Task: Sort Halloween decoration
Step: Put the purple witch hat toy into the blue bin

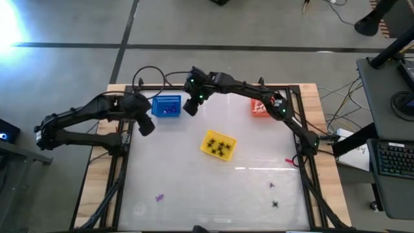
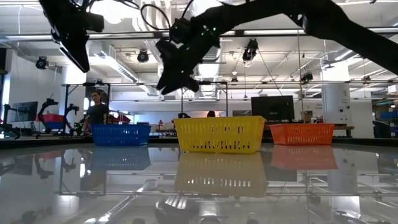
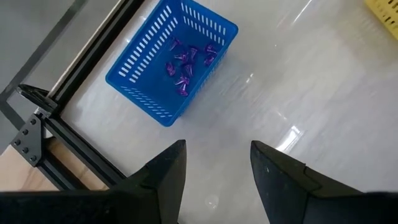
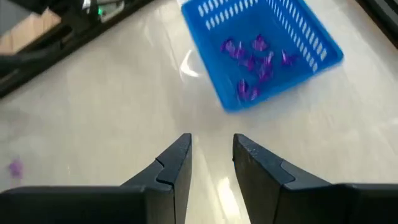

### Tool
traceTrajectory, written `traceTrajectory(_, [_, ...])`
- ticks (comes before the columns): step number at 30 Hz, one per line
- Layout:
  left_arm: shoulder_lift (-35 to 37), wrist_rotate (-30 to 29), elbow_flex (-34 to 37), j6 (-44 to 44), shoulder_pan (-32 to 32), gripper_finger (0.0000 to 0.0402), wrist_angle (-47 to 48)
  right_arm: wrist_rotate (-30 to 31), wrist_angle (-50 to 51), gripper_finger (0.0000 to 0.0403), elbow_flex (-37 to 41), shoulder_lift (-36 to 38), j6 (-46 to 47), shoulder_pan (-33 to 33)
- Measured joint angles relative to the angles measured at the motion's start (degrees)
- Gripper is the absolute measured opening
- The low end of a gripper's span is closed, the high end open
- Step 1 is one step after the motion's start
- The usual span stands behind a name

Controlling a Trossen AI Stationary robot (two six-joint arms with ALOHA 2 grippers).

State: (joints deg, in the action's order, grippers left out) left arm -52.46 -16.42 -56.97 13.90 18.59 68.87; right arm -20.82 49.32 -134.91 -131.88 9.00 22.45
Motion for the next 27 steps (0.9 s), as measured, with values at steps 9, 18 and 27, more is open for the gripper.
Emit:
traceTrajectory(9, [0.43, 0.5, -0.02, -7.2, 0.0, 0.0162, 1.84, 6.49, 14.03, 0.0109, -0.07, 3.38, -1.97, -2.77])
traceTrajectory(18, [0.22, 11.57, -0.02, -8.54, 0.04, 0.0162, 1.6, 10.5, 18.89, 0.0109, -0.07, 3.9, 3.51, -9.41])
traceTrajectory(27, [4.77, 23.46, 0.53, -3.47, -4.47, 0.0162, 1.61, 19.47, 22.42, 0.0109, -0.04, 9.7, 11.1, -15.11])
